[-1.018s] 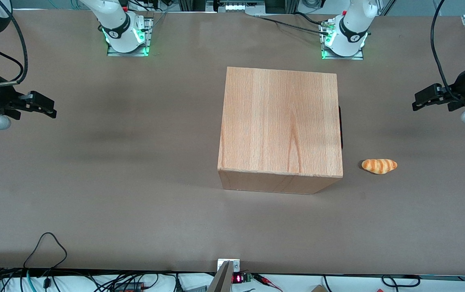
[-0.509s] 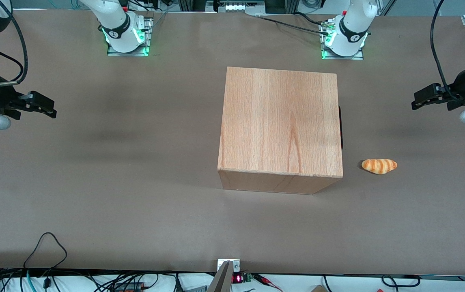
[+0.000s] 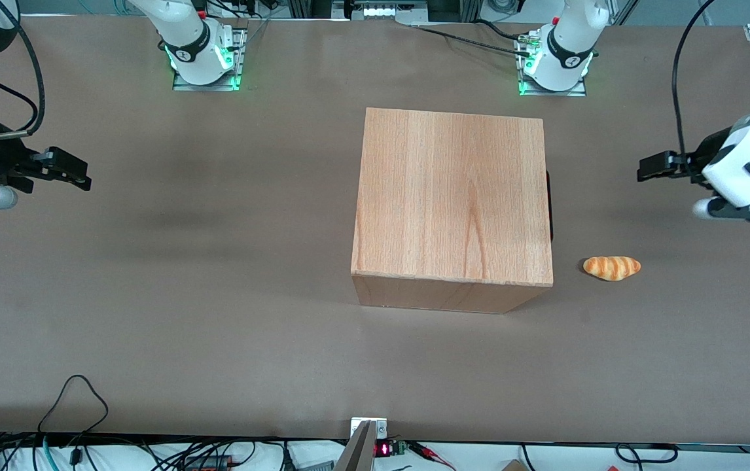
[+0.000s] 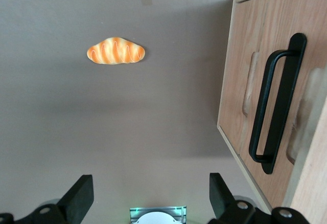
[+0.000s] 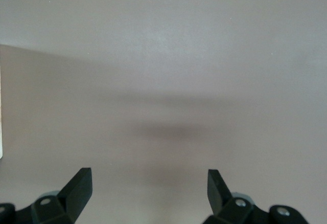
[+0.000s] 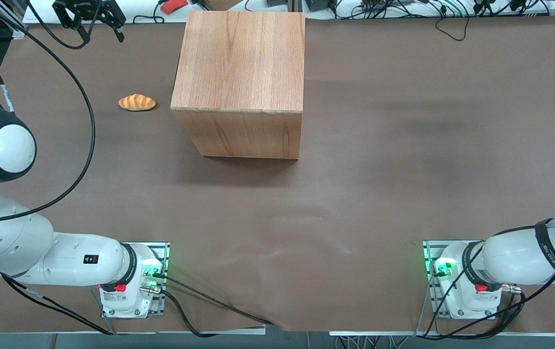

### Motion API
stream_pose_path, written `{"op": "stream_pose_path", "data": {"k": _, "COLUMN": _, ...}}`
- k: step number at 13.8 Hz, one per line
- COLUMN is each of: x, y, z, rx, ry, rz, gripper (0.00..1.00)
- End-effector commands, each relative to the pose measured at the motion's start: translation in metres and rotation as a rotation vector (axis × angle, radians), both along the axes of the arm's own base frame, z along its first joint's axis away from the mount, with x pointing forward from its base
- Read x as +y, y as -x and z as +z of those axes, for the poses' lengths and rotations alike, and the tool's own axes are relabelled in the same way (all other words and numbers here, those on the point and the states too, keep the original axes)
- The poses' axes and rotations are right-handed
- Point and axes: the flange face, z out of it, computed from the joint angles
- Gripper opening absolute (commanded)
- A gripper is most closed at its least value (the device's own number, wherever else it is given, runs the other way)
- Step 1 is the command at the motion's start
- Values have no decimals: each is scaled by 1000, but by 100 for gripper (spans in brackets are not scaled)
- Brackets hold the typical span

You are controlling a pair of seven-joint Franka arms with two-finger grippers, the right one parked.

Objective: Open top drawer with left arm
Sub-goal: 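Move the open left gripper to the black drawer handle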

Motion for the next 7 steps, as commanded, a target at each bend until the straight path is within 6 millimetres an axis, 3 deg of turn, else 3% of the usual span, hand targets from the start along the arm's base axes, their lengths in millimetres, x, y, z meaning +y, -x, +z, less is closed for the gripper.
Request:
{"op": "stream_pose_path", "data": {"k": 1, "x": -1, "y": -14, "z": -38, "rx": 67, "ry": -13, "rz": -13, "gripper": 100}}
{"op": "stream_pose_path", "data": {"k": 3, "x": -9, "y": -21, "z": -66, "rx": 114, "ry": 29, "rz": -12, "gripper": 100}}
{"op": "stream_pose_path", "data": {"k": 6, "x": -18, "y": -25, "z": -87, "rx": 152, "ry": 70, "rz": -10, "gripper": 100}}
{"op": "stream_pose_path", "data": {"k": 7, "x": -32, "y": -25, "z": -92, "rx": 161, "ry": 70, "rz": -20, "gripper": 100}}
